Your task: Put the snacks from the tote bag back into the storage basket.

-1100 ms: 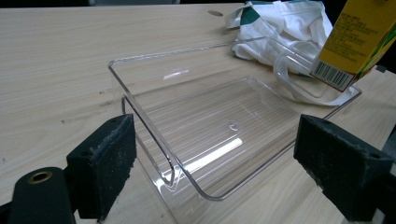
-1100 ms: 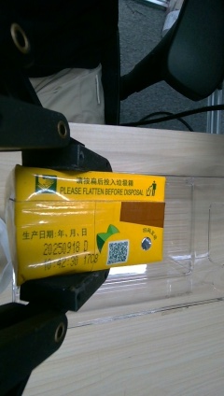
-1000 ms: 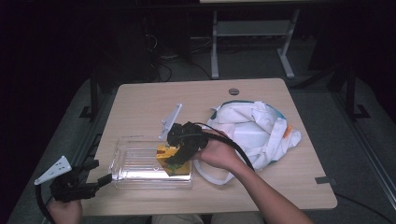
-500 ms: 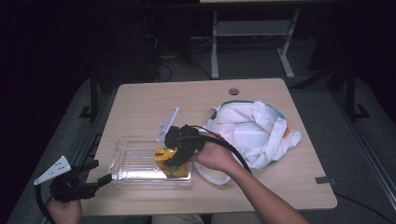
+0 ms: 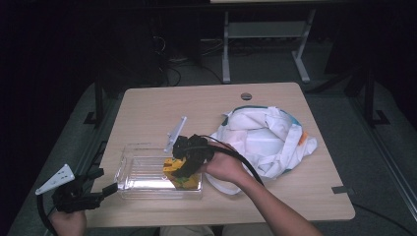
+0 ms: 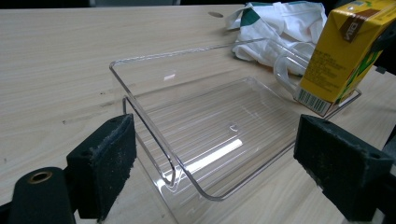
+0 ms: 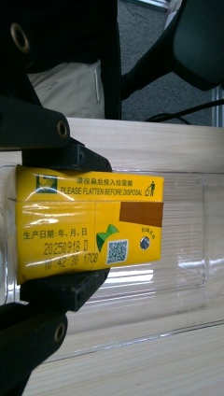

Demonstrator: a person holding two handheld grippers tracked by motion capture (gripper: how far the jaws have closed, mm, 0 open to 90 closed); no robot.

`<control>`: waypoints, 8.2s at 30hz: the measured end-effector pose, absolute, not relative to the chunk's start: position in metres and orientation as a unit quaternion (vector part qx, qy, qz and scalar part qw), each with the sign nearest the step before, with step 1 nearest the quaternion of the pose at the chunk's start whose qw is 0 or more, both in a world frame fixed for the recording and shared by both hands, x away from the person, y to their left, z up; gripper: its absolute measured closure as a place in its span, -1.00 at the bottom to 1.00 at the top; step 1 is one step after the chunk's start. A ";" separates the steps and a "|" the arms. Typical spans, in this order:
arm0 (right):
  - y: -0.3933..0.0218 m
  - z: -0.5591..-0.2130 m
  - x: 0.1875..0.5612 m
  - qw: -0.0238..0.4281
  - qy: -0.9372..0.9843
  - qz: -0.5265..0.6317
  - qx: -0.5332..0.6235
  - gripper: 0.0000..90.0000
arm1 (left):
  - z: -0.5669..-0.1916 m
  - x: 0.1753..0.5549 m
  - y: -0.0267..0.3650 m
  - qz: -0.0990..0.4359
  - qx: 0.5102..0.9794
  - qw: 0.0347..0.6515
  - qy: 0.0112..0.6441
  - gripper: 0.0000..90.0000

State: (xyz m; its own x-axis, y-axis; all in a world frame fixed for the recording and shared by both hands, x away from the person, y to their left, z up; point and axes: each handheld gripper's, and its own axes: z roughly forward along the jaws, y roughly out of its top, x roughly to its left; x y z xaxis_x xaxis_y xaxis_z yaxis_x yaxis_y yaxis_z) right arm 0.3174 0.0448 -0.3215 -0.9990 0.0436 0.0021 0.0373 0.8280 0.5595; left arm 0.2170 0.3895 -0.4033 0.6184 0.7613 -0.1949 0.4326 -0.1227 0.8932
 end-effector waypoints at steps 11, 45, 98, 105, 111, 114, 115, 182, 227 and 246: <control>0.047 -0.332 0.319 0.000 0.957 0.290 0.026 0.13 | -0.403 0.217 0.390 0.158 0.735 0.520 0.407 -0.72; 0.049 -0.361 0.321 -0.013 0.960 0.278 0.035 0.13 | -0.403 0.217 0.390 0.156 0.733 0.521 0.409 -0.72; 0.030 -0.369 0.320 -0.033 0.963 0.263 0.040 0.08 | -0.403 0.217 0.389 0.155 0.734 0.520 0.409 -0.72; 0.030 -0.369 0.317 -0.032 0.964 0.262 0.037 0.06 | -0.403 0.217 0.388 0.155 0.734 0.519 0.410 -0.72; 0.030 -0.369 0.316 -0.034 0.964 0.262 0.034 0.04 | -0.403 0.217 0.388 0.155 0.734 0.520 0.410 -0.72; 0.030 -0.369 0.315 -0.036 0.964 0.260 0.034 0.03 | -0.403 0.217 0.388 0.155 0.734 0.519 0.409 -0.72; 0.030 -0.369 0.315 -0.036 0.964 0.261 0.035 0.03 | -0.403 0.217 0.388 0.155 0.734 0.520 0.409 -0.72; 0.021 -0.350 0.317 -0.050 0.957 0.281 0.057 -0.22 | -0.404 0.217 0.387 0.156 0.735 0.518 0.409 -0.72; -0.010 -0.314 0.346 -0.012 0.947 0.303 0.103 -0.25 | -0.403 0.217 0.388 0.158 0.736 0.517 0.408 -0.72; -0.049 -0.325 0.359 -0.001 0.940 0.303 0.155 -0.29 | -0.403 0.217 0.387 0.158 0.736 0.516 0.409 -0.72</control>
State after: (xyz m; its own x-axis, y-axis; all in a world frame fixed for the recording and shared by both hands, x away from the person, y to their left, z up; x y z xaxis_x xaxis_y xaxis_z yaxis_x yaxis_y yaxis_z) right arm 0.3594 -0.0488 -0.3249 -0.9517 0.2918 0.0950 0.2924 0.7685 0.5692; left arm 0.2166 0.3872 -0.4031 0.6156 0.7650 -0.1892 0.4387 -0.1332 0.8887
